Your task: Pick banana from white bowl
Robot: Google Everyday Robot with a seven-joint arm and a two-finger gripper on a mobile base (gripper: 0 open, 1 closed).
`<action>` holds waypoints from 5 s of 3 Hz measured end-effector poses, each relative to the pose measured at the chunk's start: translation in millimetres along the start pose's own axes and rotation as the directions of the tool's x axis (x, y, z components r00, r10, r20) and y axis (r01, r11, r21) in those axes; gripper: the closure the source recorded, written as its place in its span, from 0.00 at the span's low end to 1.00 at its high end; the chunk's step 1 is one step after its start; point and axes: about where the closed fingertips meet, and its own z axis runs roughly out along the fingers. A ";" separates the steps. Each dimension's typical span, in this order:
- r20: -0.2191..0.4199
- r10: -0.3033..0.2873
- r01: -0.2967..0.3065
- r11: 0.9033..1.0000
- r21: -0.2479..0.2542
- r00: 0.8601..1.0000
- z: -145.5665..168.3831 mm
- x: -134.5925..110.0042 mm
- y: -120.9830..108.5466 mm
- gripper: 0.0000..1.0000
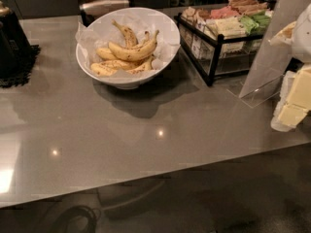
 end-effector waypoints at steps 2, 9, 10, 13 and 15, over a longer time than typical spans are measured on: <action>0.060 -0.028 0.028 1.000 0.000 0.998 5.0 -21.4 -14.0 0.00; 0.488 -0.151 0.229 0.968 -0.104 0.860 86.8 -238.0 -105.0 0.03; 0.487 -0.150 0.228 0.968 -0.104 0.860 87.3 -238.0 -104.8 0.22; 0.506 -0.179 0.272 0.955 -0.116 0.844 118.5 -283.2 -113.8 0.26; 0.499 -0.210 0.324 0.934 -0.152 0.841 140.6 -310.2 -113.6 0.33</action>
Offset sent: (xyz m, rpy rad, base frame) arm 0.0440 0.0392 0.0039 0.1132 -0.0268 0.0988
